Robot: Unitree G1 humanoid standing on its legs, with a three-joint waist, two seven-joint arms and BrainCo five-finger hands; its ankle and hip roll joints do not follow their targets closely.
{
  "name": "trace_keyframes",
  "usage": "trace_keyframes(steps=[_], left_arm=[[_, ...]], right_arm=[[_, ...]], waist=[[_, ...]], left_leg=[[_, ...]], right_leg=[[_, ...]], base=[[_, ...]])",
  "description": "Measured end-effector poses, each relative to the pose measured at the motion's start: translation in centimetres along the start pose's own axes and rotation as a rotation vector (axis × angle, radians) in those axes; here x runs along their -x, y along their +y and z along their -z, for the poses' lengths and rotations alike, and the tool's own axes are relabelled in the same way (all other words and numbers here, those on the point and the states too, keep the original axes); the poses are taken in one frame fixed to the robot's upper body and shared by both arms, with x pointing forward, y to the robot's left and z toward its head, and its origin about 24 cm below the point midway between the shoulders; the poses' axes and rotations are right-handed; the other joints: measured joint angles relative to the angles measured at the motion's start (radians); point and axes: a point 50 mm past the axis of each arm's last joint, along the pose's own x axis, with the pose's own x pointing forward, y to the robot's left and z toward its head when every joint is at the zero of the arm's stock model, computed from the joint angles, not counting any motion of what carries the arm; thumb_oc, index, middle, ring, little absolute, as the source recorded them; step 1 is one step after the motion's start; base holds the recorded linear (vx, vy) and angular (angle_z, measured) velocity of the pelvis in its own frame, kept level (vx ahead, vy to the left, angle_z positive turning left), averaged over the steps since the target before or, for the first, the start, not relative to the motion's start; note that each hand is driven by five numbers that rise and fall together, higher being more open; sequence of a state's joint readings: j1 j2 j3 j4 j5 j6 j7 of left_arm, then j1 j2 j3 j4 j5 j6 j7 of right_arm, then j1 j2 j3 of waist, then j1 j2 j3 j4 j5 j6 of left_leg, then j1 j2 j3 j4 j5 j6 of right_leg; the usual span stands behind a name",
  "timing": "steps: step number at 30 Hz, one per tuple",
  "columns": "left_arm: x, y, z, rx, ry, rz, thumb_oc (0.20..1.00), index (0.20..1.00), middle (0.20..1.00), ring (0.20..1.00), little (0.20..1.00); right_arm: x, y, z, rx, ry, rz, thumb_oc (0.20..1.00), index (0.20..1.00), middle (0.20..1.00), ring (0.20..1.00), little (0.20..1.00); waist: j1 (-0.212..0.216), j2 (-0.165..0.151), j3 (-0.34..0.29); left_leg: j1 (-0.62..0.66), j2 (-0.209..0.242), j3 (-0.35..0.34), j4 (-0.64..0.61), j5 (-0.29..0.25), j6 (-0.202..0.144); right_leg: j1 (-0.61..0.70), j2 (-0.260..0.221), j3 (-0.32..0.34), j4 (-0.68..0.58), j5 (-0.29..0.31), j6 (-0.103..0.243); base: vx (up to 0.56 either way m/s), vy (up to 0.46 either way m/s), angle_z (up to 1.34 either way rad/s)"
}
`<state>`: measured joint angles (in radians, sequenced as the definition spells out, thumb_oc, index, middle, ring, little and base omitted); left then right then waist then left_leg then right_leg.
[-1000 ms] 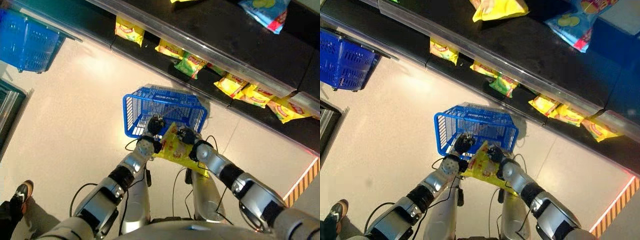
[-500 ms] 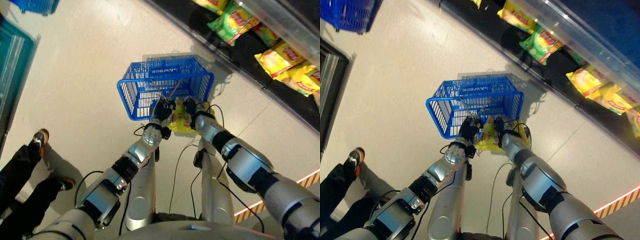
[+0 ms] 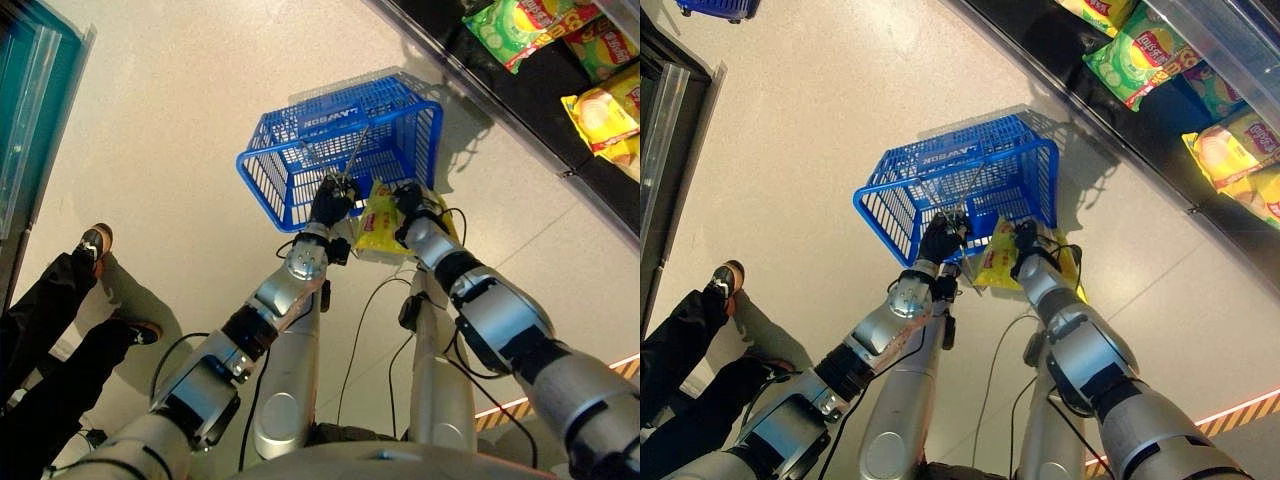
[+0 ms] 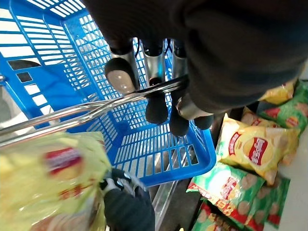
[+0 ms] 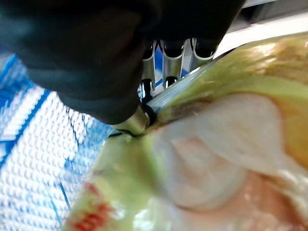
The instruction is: Pick up the snacks into the basket
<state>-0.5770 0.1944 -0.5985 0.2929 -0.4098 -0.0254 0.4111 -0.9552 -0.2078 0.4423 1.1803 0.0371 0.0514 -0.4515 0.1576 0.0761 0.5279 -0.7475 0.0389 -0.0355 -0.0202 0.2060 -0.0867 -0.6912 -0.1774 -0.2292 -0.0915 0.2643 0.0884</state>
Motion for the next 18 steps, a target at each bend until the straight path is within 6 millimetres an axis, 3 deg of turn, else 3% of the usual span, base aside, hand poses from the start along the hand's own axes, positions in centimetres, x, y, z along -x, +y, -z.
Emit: trace_keyframes(steps=[2,5,6,10,13,18], left_arm=[[0.0,0.1,0.0,0.024,0.006,-0.006,0.2,0.2,0.2,0.2,0.2],[-0.1,0.3,-0.1,0.06,0.006,-0.025,0.2,0.2,0.2,0.2,0.2],[-0.1,0.7,-0.1,0.076,0.007,-0.042,0.2,0.2,0.2,0.2,0.2],[-0.4,2.3,-0.5,0.074,-0.011,-0.138,0.2,0.2,0.2,0.2,0.2],[-0.4,3.5,-0.7,-0.019,-0.044,-0.206,0.2,0.2,0.2,0.2,0.2],[-0.2,4.7,-0.4,-0.083,-0.047,-0.251,0.2,0.2,0.2,0.2,0.2]], right_arm=[[0.0,-0.1,-0.8,-0.155,-0.004,-0.018,0.2,0.2,0.2,0.2,0.2],[0.4,0.0,-2.3,-0.184,-0.108,-0.07,0.2,0.2,0.2,0.2,0.2],[1.5,0.4,-3.3,-0.213,-0.224,-0.112,0.2,0.2,0.2,0.2,0.2],[3.7,2.1,-5.7,-0.296,-0.369,-0.179,0.2,0.2,0.2,0.2,0.2],[4.3,2.6,-5.5,-0.297,-0.384,-0.192,0.2,0.2,0.2,0.2,0.2],[5.8,4.0,-2.9,-0.311,-0.342,-0.248,0.2,0.2,0.2,0.2,0.2]], waist=[[-0.003,0.0,0.0],[-0.006,0.0,0.0],[-0.012,-0.001,0.0],[-0.042,-0.002,0.0],[-0.065,-0.009,-0.001],[-0.107,-0.018,-0.001]], left_leg=[[0.0,0.001,0.0,0.0,0.0,0.0],[0.0,0.003,-0.002,0.0,0.001,0.0],[-0.002,0.004,-0.007,0.0,0.001,-0.001],[-0.002,0.003,-0.007,0.0,0.001,-0.001],[-0.002,0.003,-0.008,0.0,0.001,0.0],[-0.001,0.004,-0.007,-0.001,0.001,0.0]], right_leg=[[0.001,0.002,0.0,0.0,0.0,0.0],[0.002,0.003,-0.002,0.0,0.0,0.0],[0.003,0.004,-0.003,0.0,0.0,0.0],[0.004,0.003,-0.004,0.0,0.0,0.0],[0.005,0.003,-0.004,0.0,0.0,0.0],[0.005,0.004,-0.003,0.0,0.0,0.0]], base=[[0.0,0.0,0.0],[0.0,-0.008,0.01],[0.01,-0.021,0.04],[0.0,0.0,0.0],[0.0,0.0,0.0],[0.0,0.0,0.0]])
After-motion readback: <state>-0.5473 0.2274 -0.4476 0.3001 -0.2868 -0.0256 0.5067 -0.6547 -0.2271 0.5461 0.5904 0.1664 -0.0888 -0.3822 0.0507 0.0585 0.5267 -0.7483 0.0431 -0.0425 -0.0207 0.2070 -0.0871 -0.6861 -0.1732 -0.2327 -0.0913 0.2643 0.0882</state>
